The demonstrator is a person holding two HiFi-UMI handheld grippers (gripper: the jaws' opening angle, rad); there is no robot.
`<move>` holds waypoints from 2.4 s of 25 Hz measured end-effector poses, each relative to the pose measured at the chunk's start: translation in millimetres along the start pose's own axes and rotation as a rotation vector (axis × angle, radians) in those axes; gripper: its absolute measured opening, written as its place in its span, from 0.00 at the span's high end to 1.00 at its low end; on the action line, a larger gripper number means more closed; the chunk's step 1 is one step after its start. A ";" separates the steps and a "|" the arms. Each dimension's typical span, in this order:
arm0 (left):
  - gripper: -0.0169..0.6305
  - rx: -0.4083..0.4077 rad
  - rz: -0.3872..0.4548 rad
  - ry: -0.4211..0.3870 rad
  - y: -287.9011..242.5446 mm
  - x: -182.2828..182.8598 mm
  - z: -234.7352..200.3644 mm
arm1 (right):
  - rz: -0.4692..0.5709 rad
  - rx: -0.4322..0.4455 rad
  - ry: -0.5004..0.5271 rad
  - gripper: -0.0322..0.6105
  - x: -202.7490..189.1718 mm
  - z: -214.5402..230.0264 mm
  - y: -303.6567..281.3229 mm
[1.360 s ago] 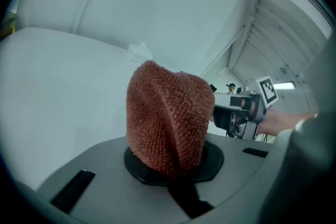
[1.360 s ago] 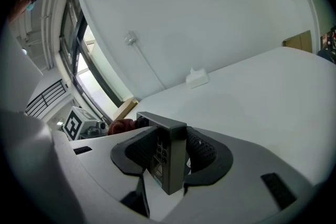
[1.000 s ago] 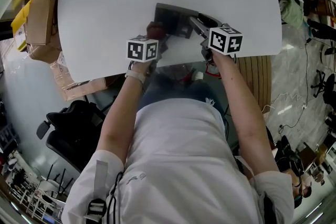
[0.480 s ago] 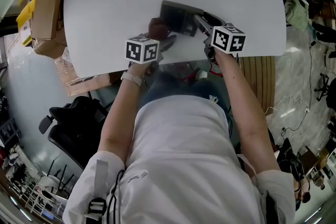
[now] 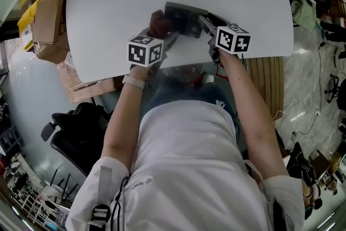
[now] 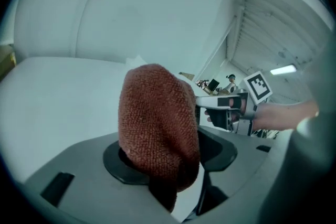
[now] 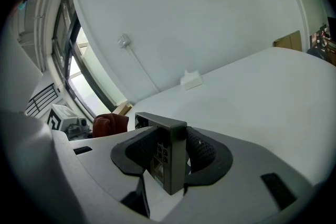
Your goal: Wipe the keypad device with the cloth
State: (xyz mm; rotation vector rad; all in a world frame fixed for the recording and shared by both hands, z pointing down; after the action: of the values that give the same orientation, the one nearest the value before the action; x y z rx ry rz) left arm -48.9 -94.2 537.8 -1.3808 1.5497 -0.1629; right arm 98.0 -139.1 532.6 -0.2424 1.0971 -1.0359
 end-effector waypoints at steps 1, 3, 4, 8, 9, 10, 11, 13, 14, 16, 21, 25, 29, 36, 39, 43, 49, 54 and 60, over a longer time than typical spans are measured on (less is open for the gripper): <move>0.59 0.041 -0.010 -0.026 0.9 0.1 -4.4 | 0.002 -0.001 -0.002 0.68 0.3 -0.1 0.2; 0.59 0.131 -0.043 -0.093 0.4 -2.3 -13.6 | 0.004 -0.002 -0.003 0.68 0.5 0.6 0.9; 0.59 0.163 -0.057 -0.121 -0.8 -3.9 -17.6 | 0.005 -0.003 -0.003 0.68 0.6 1.2 1.1; 0.58 0.184 -0.067 -0.139 -4.8 -12.0 -28.5 | 0.007 -0.004 -0.005 0.68 -0.2 1.4 0.7; 0.58 0.180 -0.055 -0.133 -4.3 -12.6 -29.7 | 0.008 -0.005 -0.005 0.68 -0.4 1.4 0.7; 0.58 0.176 -0.039 -0.125 -3.4 -12.3 -30.3 | 0.008 -0.005 -0.004 0.68 -0.4 1.3 0.6; 0.59 0.173 -0.022 -0.116 -2.2 -11.2 -30.6 | 0.008 -0.005 -0.004 0.68 -0.3 1.2 0.6; 0.59 0.182 0.003 -0.106 1.5 -7.4 -31.2 | 0.008 -0.005 -0.002 0.68 0.0 1.2 0.5; 0.59 0.196 0.014 -0.112 4.0 -4.3 -31.2 | 0.008 -0.005 -0.001 0.68 0.0 1.3 0.5; 0.61 0.223 0.039 -0.143 9.4 4.4 -28.8 | 0.008 -0.006 -0.002 0.68 -0.2 1.5 0.7; 0.86 0.183 0.058 -0.157 6.0 26.3 -17.9 | 0.009 -0.011 -0.004 0.68 -0.5 1.1 0.7; 0.88 0.128 0.052 -0.104 -2.9 40.2 -12.4 | 0.003 -0.012 -0.001 0.68 -1.2 0.0 -0.5; 0.89 0.002 0.023 -0.012 -13.5 45.5 2.5 | 0.000 -0.013 0.001 0.68 -1.8 0.7 0.7; 0.90 -0.183 -0.096 0.143 -43.5 28.9 15.7 | -0.008 -0.009 0.005 0.68 -1.8 -0.3 0.5; 0.90 -0.213 -0.127 0.198 -48.1 19.9 14.8 | -0.015 -0.009 0.008 0.68 -1.9 -1.7 0.8; 0.90 -0.242 -0.188 0.223 -55.1 6.4 17.6 | -0.019 -0.011 0.010 0.68 -1.5 0.2 1.2; 0.90 -0.282 -0.257 0.286 -62.0 -14.0 19.3 | -0.025 -0.015 0.014 0.68 -1.6 0.3 1.0; 0.90 -0.275 -0.314 0.319 -66.2 -37.7 16.7 | -0.028 -0.016 0.014 0.68 -1.4 -0.5 0.7; 0.90 -0.220 -0.378 0.336 -69.7 -61.5 6.2 | -0.026 -0.016 0.002 0.68 -0.4 -0.6 0.1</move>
State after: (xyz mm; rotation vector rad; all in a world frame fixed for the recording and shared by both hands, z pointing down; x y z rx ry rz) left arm -8.1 -65.2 616.3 -1.8915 1.5947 -0.4887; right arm 97.5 -138.6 532.5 -0.2693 1.1072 -1.0512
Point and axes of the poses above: the fingertips, and each gripper's own axes: y backward along the fingers, z to its right, x out of its top, the point moved 2 cm from there along y, backward along the fingers, and after that the axes turned 6 degrees about -z, right-handed, at the moved point
